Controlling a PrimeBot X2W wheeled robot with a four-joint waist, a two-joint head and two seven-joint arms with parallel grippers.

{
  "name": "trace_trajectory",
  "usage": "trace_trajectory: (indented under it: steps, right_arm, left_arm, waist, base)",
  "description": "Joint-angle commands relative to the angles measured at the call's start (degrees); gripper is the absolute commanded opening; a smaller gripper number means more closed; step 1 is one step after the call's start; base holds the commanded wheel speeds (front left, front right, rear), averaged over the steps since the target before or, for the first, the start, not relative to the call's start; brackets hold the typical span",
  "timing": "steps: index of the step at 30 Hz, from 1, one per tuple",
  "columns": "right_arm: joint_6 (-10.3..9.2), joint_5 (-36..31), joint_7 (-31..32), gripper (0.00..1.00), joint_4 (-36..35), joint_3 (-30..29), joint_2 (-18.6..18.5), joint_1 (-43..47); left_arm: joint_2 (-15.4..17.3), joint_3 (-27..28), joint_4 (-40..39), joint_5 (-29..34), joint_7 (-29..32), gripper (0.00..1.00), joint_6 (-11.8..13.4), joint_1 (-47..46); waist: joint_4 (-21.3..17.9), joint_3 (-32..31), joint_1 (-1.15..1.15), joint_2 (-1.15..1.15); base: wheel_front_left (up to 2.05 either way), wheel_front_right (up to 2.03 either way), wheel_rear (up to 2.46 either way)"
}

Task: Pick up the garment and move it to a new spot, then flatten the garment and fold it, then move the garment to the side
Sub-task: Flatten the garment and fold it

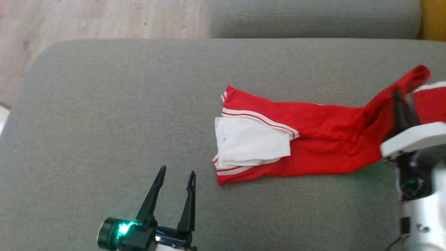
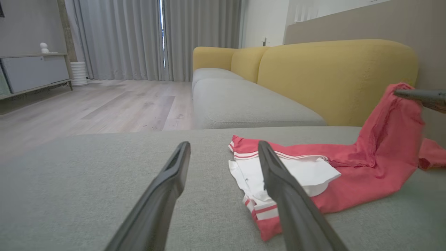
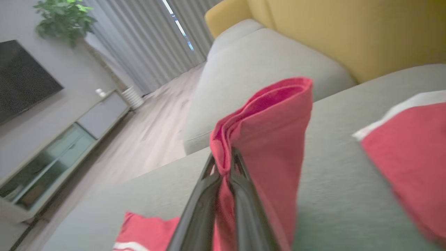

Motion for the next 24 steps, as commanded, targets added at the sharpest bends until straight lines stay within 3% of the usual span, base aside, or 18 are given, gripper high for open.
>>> trace_trajectory:
  steps: [1, 4, 8, 16, 24]
  right_arm:
    - [-0.05, 1.09, 1.28, 0.0, -4.37, 2.88, 0.88, -0.22]
    - [-0.05, 4.01, 3.9, 0.0, -8.24, 7.96, 3.23, 0.85]
    - [-0.05, 6.62, 4.79, 0.0, -7.96, 12.72, 4.14, 0.94]
    - [-0.05, 15.19, 1.27, 0.0, -1.35, 24.2, 4.27, -1.12]
    - [-0.05, 20.51, -3.0, 0.0, 7.95, 31.52, 4.28, -5.45]
  left_arm:
    - [-0.65, 1.82, -1.57, 0.67, -0.55, 1.0, -0.11, -0.62]
    - [-0.67, 1.82, -1.41, 0.76, -0.55, 1.0, -0.33, -0.2]
    - [-0.68, 1.47, -1.06, 0.65, -0.55, 1.0, -0.72, -0.01]
    - [-0.69, 0.94, -0.64, 0.28, -0.55, 1.0, -1.02, 0.21]
    - [-0.69, 0.22, -0.44, -0.22, -0.55, 1.0, -1.03, 0.13]
  waist:
    - [1.58, -0.86, 0.0, 0.0]
    - [4.24, -1.84, 0.0, 0.0]
    - [7.09, -2.51, 0.0, 0.0]
    - [12.0, -2.76, 0.0, 0.0]
    - [14.38, -2.29, 0.0, 0.0]
  base:
    - [0.0, 0.0, 0.0]
    - [0.0, 0.0, 0.0]
    - [0.0, 0.0, 0.0]
    - [0.0, 0.0, 0.0]
    - [0.0, 0.0, 0.0]
